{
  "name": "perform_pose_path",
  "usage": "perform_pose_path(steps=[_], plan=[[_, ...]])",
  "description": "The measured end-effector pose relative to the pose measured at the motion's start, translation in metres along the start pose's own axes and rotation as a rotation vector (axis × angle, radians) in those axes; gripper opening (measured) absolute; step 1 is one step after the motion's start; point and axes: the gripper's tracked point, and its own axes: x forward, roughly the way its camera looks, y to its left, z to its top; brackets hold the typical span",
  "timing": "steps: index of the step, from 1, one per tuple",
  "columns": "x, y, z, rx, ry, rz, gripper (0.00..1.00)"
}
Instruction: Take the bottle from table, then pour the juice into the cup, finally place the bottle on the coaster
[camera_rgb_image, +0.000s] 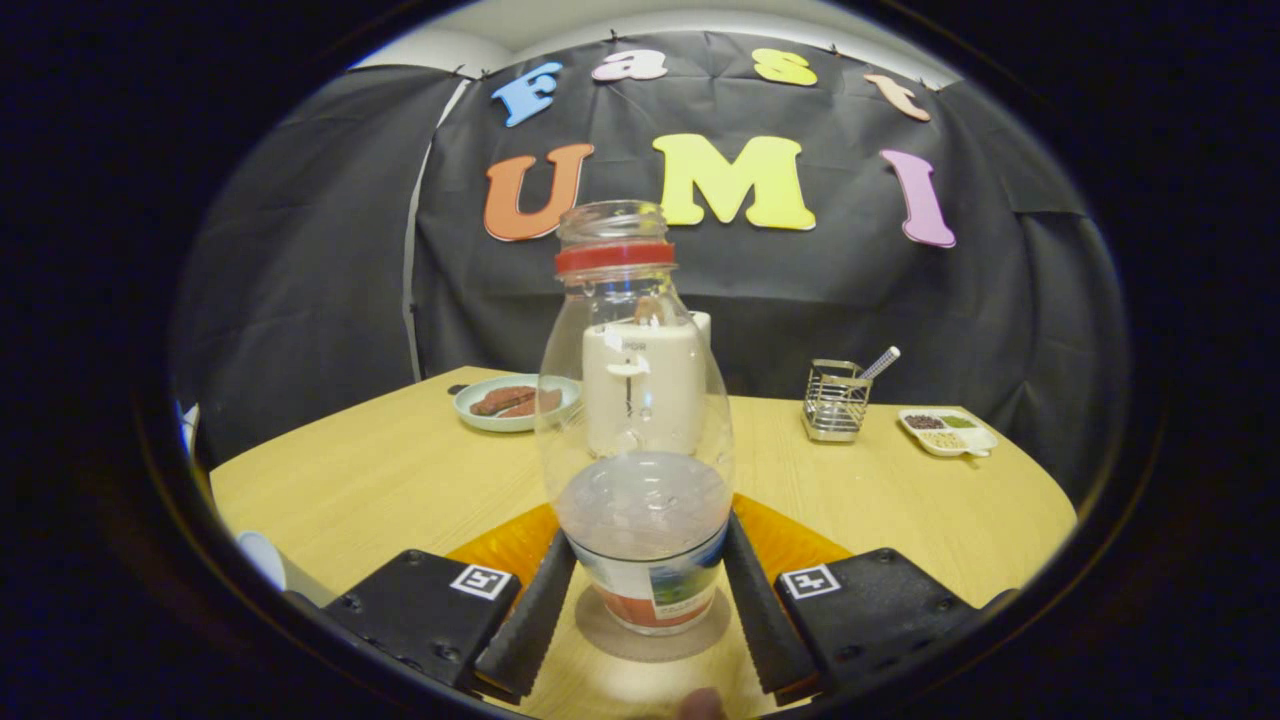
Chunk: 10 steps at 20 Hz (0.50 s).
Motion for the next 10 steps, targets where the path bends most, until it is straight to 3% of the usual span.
perform_pose_path(steps=[6, 10], plan=[[-0.002, -0.004, -0.004, 0.013, 0.006, -0.024, 0.99], [-0.007, -0.003, 0.006, 0.035, -0.015, -0.041, 1.00]])
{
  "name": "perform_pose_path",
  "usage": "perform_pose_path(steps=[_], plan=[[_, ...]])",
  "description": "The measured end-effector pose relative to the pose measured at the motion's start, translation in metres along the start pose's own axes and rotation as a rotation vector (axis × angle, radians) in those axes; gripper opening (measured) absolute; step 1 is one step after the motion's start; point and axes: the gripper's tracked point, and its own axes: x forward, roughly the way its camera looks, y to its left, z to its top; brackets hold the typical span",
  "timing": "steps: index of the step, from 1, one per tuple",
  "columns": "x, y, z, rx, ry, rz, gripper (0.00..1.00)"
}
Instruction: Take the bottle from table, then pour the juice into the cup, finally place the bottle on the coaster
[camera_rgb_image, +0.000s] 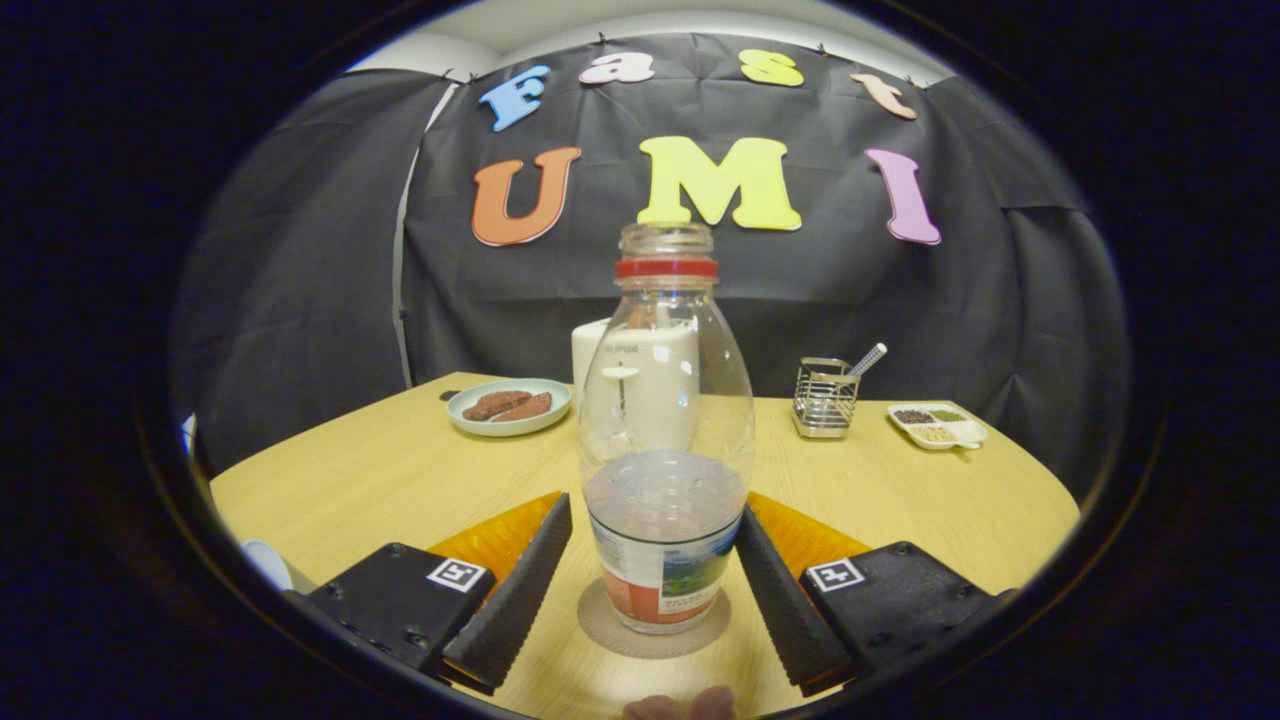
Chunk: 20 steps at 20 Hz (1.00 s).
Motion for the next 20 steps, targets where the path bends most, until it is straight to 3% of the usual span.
perform_pose_path(steps=[6, 11, 20], plan=[[-0.019, -0.010, 0.043, 0.080, -0.064, -0.060, 1.00], [-0.053, 0.001, 0.086, 0.063, -0.128, -0.065, 1.00], [-0.188, 0.007, 0.222, -0.028, -0.311, -0.160, 0.99]])
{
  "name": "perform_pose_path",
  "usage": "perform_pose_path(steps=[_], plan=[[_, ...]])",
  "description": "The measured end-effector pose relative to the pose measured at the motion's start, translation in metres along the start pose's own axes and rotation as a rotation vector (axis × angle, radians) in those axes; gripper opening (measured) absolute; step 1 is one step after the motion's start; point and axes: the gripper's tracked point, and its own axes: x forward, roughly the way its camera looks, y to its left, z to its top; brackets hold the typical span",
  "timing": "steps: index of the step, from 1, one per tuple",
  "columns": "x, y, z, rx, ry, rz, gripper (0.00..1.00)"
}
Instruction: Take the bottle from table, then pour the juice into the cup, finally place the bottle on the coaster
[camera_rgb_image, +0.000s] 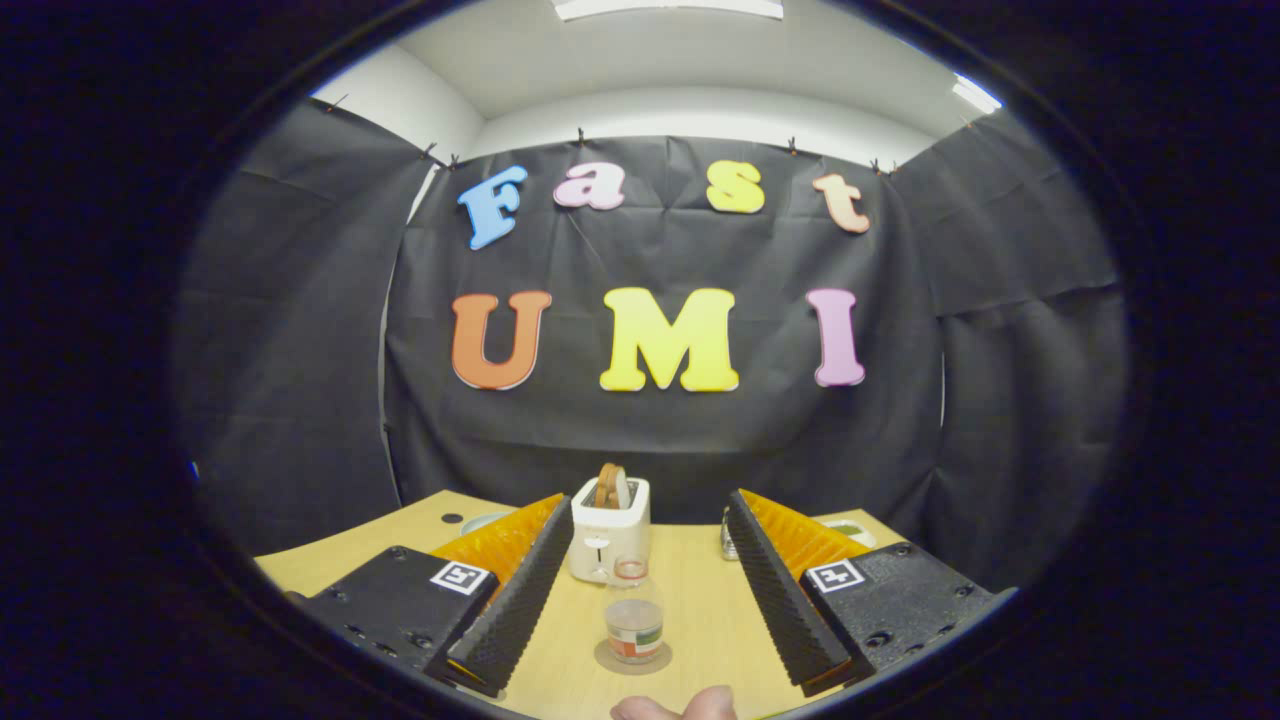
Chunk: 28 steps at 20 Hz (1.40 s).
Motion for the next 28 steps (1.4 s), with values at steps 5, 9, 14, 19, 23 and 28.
perform_pose_path(steps=[5, 9, 14, 19, 23, 28], plan=[[-0.074, -0.017, 0.072, -0.045, -0.069, -0.056, 1.00], [-0.128, -0.027, 0.084, -0.056, -0.085, -0.088, 0.99], [-0.168, -0.025, 0.065, -0.036, -0.053, -0.085, 0.99], [-0.186, -0.028, 0.058, -0.028, -0.047, -0.099, 0.99], [-0.190, -0.027, 0.053, -0.028, -0.044, -0.099, 0.99], [-0.189, -0.026, 0.056, -0.012, -0.045, -0.093, 0.99]])
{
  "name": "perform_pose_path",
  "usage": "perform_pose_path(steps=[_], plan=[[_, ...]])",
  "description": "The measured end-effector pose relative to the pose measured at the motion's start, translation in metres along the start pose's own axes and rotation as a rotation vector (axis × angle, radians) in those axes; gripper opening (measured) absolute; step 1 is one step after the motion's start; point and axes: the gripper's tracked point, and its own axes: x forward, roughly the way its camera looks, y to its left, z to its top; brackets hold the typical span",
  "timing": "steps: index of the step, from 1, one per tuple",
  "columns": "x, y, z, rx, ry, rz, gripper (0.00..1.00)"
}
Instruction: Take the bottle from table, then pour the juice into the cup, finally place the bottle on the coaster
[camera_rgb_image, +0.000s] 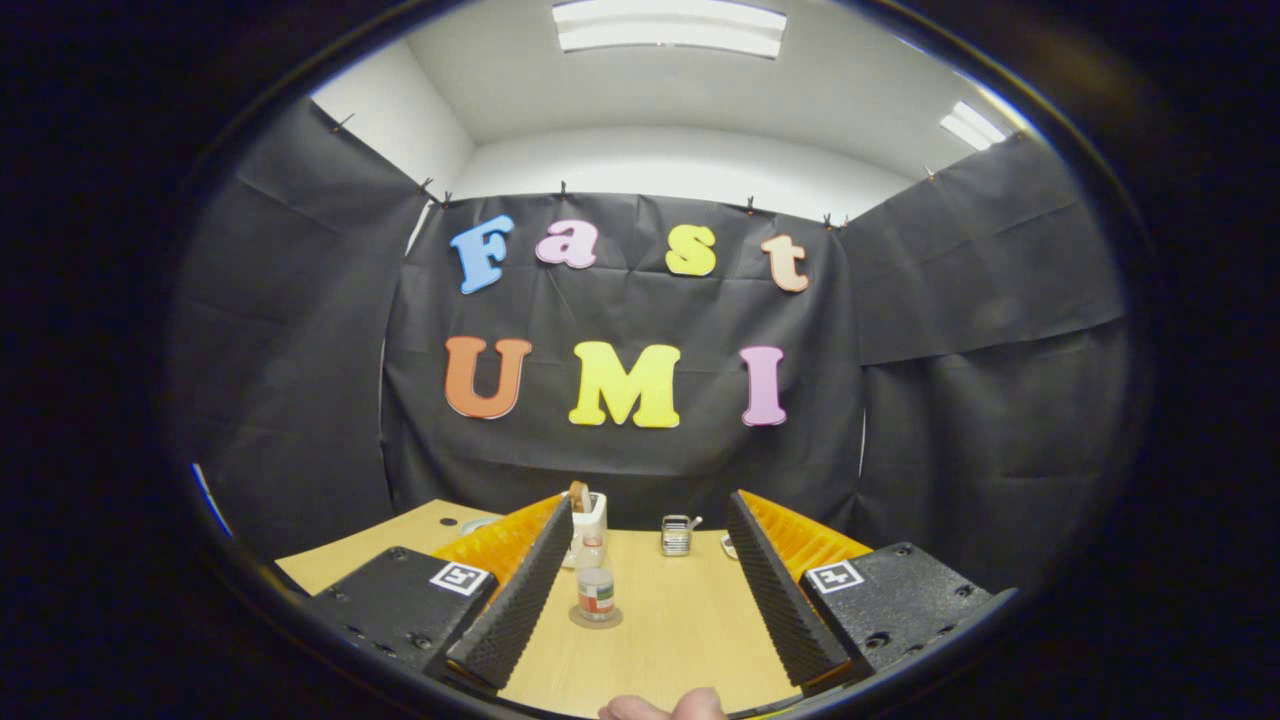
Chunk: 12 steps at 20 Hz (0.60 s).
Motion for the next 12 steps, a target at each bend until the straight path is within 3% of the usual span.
perform_pose_path(steps=[12], plan=[[0.0000, 0.0023, -0.0008, 0.015, -0.004, -0.010, 0.99]])
